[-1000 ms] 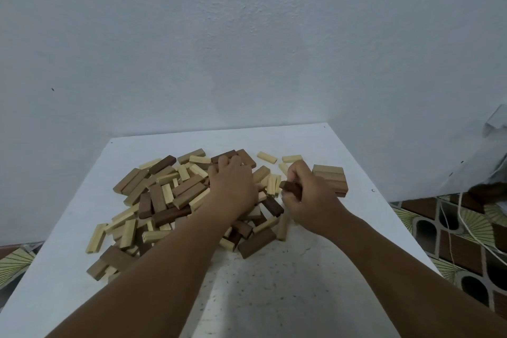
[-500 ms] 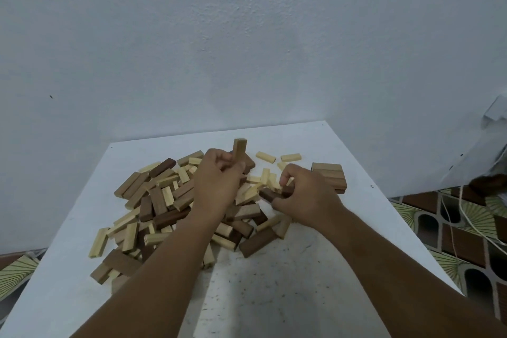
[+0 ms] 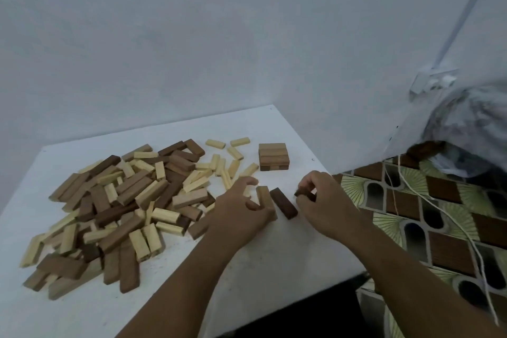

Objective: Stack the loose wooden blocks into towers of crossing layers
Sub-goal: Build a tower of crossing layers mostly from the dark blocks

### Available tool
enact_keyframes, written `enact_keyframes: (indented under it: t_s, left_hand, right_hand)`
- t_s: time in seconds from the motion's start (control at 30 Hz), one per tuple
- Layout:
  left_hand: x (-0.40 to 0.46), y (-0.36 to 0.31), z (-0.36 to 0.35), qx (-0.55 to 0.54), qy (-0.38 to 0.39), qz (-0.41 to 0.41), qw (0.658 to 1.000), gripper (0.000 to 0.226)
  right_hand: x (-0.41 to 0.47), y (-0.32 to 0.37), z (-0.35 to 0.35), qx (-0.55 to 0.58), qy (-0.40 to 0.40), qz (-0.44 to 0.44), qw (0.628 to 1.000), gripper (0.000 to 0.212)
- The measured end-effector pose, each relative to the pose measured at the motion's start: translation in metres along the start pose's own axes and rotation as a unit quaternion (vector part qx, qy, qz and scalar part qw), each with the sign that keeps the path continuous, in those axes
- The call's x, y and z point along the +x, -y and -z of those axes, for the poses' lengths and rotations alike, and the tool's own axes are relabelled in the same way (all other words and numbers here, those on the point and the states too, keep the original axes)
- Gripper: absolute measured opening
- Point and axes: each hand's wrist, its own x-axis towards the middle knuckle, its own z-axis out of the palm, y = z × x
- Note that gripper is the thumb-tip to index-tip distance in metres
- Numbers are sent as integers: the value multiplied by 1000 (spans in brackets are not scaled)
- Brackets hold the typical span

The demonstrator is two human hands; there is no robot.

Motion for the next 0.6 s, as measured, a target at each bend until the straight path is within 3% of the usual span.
enact_keyframes:
  t_s: [0.13, 0.27, 0.37, 0.47, 0.53, 0.6]
  left_hand:
    - [3, 1, -7, 62, -29, 13, 998, 55]
    - [13, 0, -6, 125, -6, -9, 992, 65]
    - [17, 1, -4, 203, 3, -42, 978, 58]
    - [19, 5, 4, 176, -3, -76, 982, 50]
    - [23, 9, 12, 174, 7, -138, 975, 58]
    - [27, 9, 18, 182, 53, -174, 966, 77]
  right_hand:
    - [10, -4, 4, -20, -20, 5, 1000, 5]
    - [22, -4, -2, 30, -20, -27, 999, 25]
    - [27, -4, -8, 18, 6, -21, 1000, 30]
    - [27, -7, -1, 9, 3, 22, 1000, 34]
    - [28, -13, 10, 21, 49, 52, 997, 45]
    - [31, -19, 20, 28, 131, 60, 989, 68]
